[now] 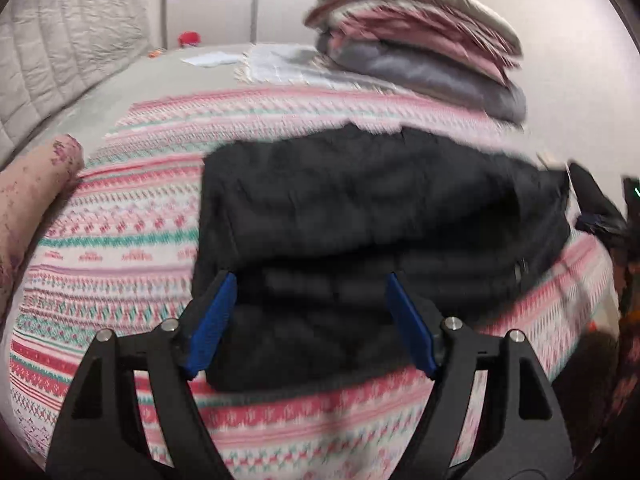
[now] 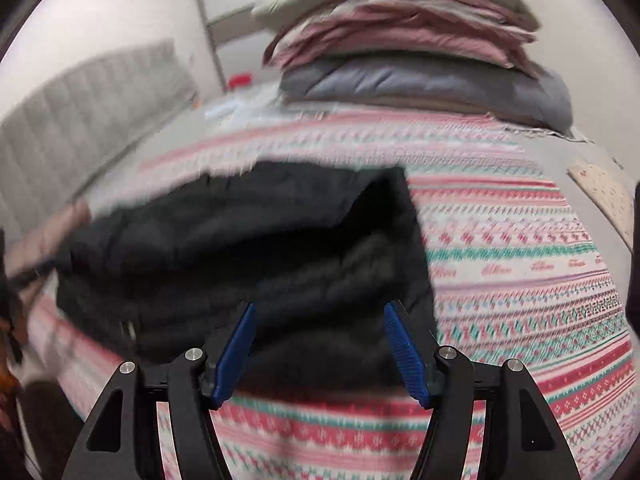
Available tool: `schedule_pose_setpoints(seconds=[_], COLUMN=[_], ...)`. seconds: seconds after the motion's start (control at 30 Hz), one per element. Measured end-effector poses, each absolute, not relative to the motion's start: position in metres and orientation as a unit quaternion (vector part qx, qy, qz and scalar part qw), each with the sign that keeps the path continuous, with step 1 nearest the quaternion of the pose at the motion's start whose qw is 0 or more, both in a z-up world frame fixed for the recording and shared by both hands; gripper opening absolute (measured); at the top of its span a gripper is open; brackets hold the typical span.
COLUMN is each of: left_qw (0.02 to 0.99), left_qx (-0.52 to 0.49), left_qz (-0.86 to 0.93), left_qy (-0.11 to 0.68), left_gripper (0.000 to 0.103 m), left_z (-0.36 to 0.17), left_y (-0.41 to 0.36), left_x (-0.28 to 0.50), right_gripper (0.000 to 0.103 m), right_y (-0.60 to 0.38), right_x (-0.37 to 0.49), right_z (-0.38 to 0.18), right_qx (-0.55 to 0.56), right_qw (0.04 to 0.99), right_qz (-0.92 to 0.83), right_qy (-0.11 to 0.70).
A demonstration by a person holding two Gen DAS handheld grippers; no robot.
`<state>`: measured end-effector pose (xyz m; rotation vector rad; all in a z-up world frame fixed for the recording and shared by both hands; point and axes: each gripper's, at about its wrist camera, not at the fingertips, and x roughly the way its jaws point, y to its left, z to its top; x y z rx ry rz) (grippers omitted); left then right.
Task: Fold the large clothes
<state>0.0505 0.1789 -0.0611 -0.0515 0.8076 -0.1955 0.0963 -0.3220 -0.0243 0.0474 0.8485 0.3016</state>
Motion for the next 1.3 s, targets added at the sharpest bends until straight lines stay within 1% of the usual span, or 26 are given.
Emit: schedule_pose_setpoints(seconds=[0.17, 0.27, 0.37, 0.47, 0.53, 0.63, 0.67, 0.73, 0.8, 0.93, 1.0, 1.07, 1.13, 1.2, 1.23, 1.27, 1.3], left_qw=[0.892, 0.891, 0.891, 0.903, 0.917, 0.930, 0.930, 0.930, 0.932, 0.921, 0.913, 0.901, 0.897, 0.895, 0.892, 0.890, 0.889], left_qx=[0.022, 0.008, -0.005, -0.023, -0.065, -0.155, -0.173, -0.194, -0.204, -0.215, -0.203, -0.199, -0.206, -0.221, -0.227, -0.227, -0.224], left_qz=[-0.110, -0.127, -0.138, -0.132, -0.122, -0.079, -0.059, -0.017, 0.007, 0.052, 0.076, 0.074, 0.055, 0.035, 0.028, 0.026, 0.030], left_qy=[0.438, 0.437, 0.432, 0.408, 0.375, 0.324, 0.319, 0.313, 0.298, 0.320, 0.345, 0.379, 0.387, 0.387, 0.390, 0.395, 0.398], left_gripper=[0.077, 0.077, 0.077, 0.077, 0.077, 0.077, 0.077, 0.077, 0.077, 0.077, 0.077, 0.071, 0.069, 0.064, 0.056, 0.041, 0.030], left_z=[-0.087, -0.085, -0.078, -0.065, -0.054, -0.042, -0.042, -0.036, -0.032, -0.047, -0.062, -0.076, -0.080, -0.082, -0.084, -0.086, -0.088], left_y=[0.169, 0.166, 0.161, 0.157, 0.164, 0.186, 0.192, 0.205, 0.212, 0.233, 0.237, 0.241, 0.241, 0.241, 0.241, 0.240, 0.238], left_x=[0.056, 0.076, 0.106, 0.140, 0.163, 0.191, 0.198, 0.203, 0.198, 0.187, 0.187, 0.192, 0.194, 0.194, 0.196, 0.199, 0.204], right_gripper=[0.067, 0.067, 0.067, 0.067, 0.067, 0.067, 0.067, 0.067, 0.067, 0.067, 0.067, 0.067, 0.067, 0.066, 0.065, 0.064, 0.051], right_y=[-0.297, -0.279, -0.259, -0.252, -0.256, -0.270, -0.277, -0.299, -0.319, -0.355, -0.369, -0.378, -0.383, -0.377, -0.372, -0.367, -0.363], right_x=[0.105, 0.119, 0.134, 0.165, 0.186, 0.218, 0.227, 0.240, 0.241, 0.222, 0.217, 0.221, 0.224, 0.230, 0.234, 0.239, 0.238], right_z=[-0.056, -0.063, -0.055, -0.036, -0.025, -0.006, -0.001, 0.005, 0.006, -0.006, -0.023, -0.034, -0.041, -0.049, -0.055, -0.063, -0.068], right_qx=[-0.013, -0.039, -0.058, -0.016, 0.012, 0.074, 0.097, 0.144, 0.167, 0.192, 0.197, 0.199, 0.197, 0.190, 0.184, 0.177, 0.173], right_qw=[0.869, 0.857, 0.854, 0.857, 0.864, 0.895, 0.904, 0.923, 0.926, 0.927, 0.915, 0.902, 0.897, 0.893, 0.890, 0.888, 0.886], right_qz=[0.158, 0.150, 0.168, 0.196, 0.189, 0.153, 0.132, 0.070, 0.028, 0.010, -0.005, -0.023, -0.009, 0.018, 0.027, 0.029, 0.027], right_qy=[0.469, 0.491, 0.488, 0.476, 0.466, 0.413, 0.394, 0.350, 0.339, 0.321, 0.353, 0.383, 0.395, 0.407, 0.416, 0.424, 0.429])
